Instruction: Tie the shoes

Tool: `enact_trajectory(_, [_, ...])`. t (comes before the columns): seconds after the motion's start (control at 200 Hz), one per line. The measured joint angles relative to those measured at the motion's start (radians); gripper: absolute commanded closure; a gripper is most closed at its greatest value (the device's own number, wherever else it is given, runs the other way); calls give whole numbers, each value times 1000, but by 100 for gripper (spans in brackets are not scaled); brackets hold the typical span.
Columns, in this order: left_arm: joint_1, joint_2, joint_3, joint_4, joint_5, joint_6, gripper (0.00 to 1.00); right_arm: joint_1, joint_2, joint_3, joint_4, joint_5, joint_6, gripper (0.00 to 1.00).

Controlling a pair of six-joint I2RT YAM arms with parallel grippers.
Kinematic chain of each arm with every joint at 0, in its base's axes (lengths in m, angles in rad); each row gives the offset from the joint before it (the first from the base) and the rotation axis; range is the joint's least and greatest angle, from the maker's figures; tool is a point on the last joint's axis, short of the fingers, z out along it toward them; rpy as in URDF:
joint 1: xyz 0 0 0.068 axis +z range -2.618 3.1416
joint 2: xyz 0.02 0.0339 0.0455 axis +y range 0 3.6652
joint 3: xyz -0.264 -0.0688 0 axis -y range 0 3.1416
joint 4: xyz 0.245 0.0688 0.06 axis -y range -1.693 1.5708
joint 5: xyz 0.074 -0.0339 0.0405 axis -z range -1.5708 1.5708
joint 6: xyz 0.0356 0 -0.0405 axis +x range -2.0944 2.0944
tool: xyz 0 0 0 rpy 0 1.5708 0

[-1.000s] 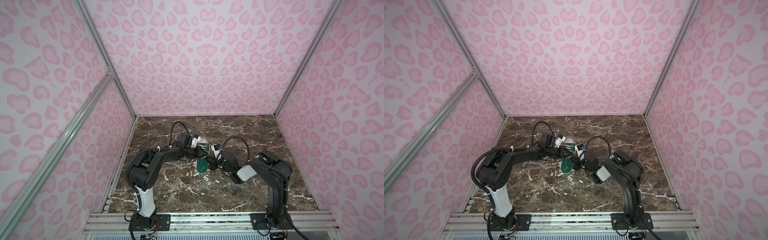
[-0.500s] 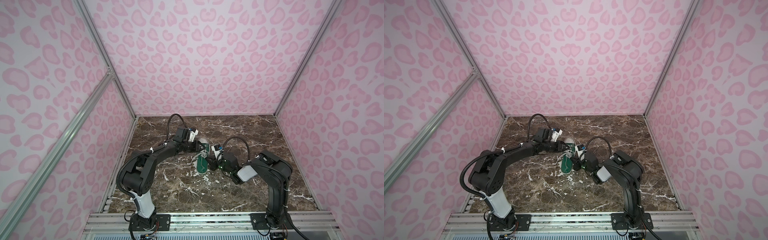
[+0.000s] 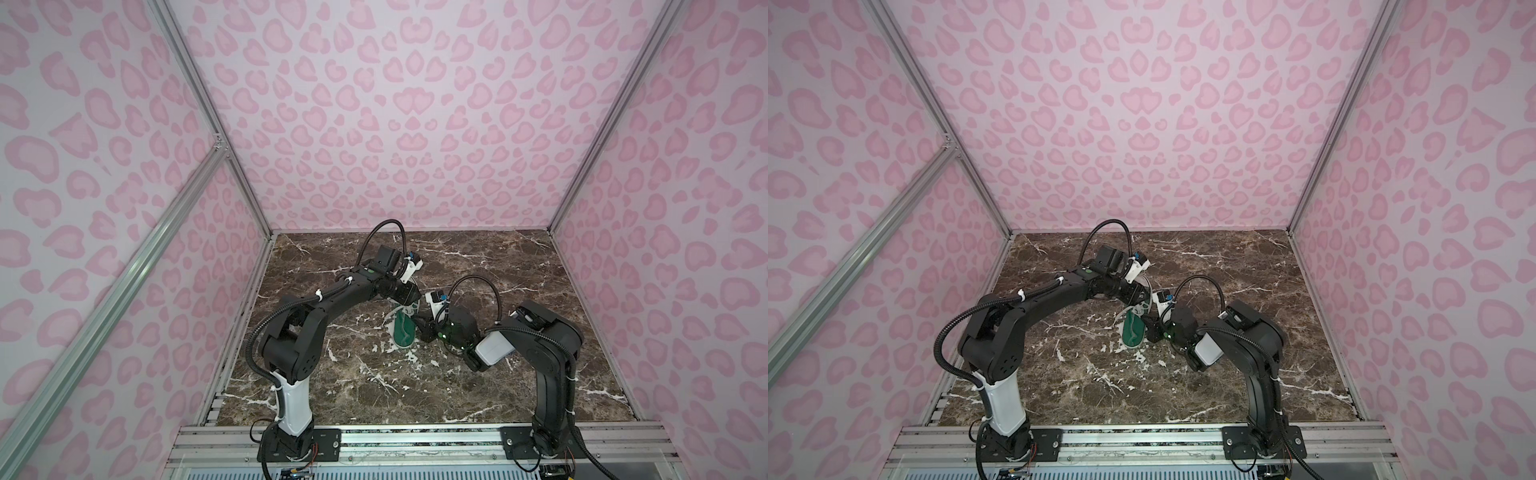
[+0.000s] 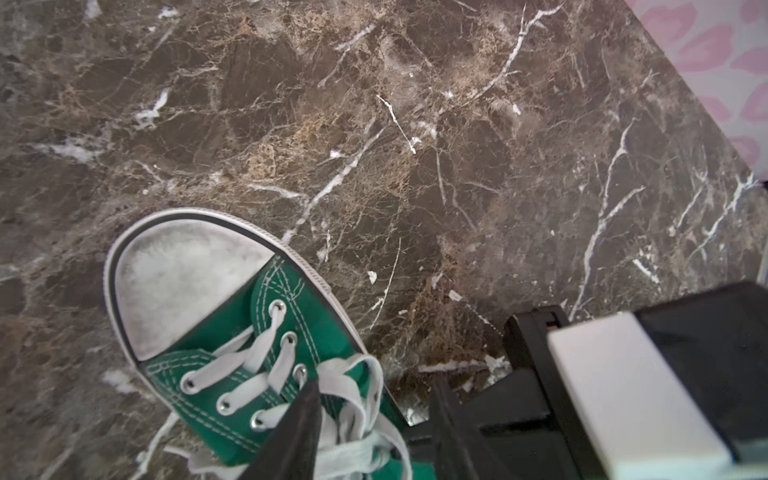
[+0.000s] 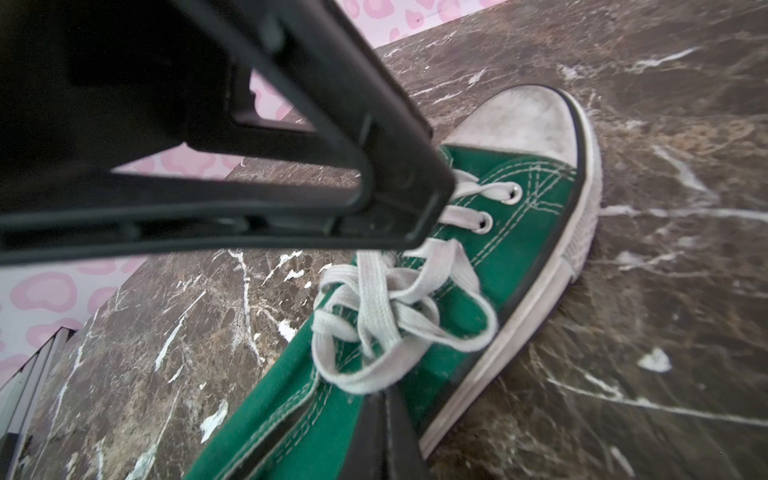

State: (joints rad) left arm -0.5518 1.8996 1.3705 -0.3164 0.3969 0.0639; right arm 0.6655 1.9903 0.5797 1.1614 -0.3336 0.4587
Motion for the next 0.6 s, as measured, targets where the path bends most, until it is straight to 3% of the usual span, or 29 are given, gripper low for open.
enact_trajectory(0.245, [1, 6, -39, 8, 31, 159, 53, -1, 24, 0, 47, -7, 39, 100])
enact_trajectory(0.6, [2, 91, 55, -31, 61, 298, 52, 0, 28, 0, 54, -8, 54, 100])
